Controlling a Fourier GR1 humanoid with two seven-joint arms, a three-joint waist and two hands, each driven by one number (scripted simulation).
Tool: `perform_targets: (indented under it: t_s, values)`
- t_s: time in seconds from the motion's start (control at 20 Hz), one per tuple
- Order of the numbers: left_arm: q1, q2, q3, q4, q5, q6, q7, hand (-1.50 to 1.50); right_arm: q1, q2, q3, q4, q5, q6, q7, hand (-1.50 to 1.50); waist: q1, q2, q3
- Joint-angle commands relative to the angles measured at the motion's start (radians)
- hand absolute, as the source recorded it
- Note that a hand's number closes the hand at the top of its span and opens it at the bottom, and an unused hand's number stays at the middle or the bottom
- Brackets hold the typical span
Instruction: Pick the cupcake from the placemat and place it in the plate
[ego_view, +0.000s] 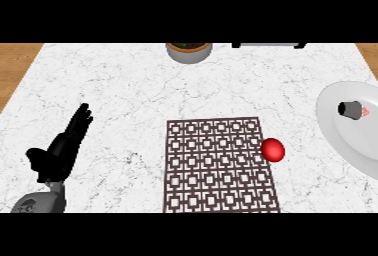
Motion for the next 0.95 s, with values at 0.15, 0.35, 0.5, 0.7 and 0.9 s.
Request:
perform_targets:
  t_s: [0.15,0.35,0.5,0.7,0.9]
  values:
    - [-0.016,-0.009,-0.002,0.012,0.001,-0.005,0.002,0.00,0.143,-0.109,-0.040,0.064,-0.024,0.184,-0.143,-1.50,0.001,0.006,0.005]
    - [0.012,-0.009,-0.009,-0.025,-0.013,0.008,0.002,0.00,0.212,-0.073,-0.020,0.046,-0.004,0.207,-0.243,-1.50,0.005,0.004,0.007]
    - [0.027,0.007,0.008,-0.039,0.016,-0.020,0.009,0.00,0.255,-0.097,-0.019,0.043,-0.005,0.252,-0.253,-1.50,0.003,0.001,0.010]
    - [0.016,0.006,0.002,-0.021,0.009,-0.026,0.003,0.00,0.243,-0.092,-0.010,0.024,0.004,0.198,-0.251,-1.50,0.015,0.006,0.010]
    - [0.000,-0.014,0.004,-0.009,0.000,0.004,0.001,0.00,0.293,-0.095,-0.021,0.021,-0.006,0.196,-0.301,-1.50,-0.005,0.003,0.010]
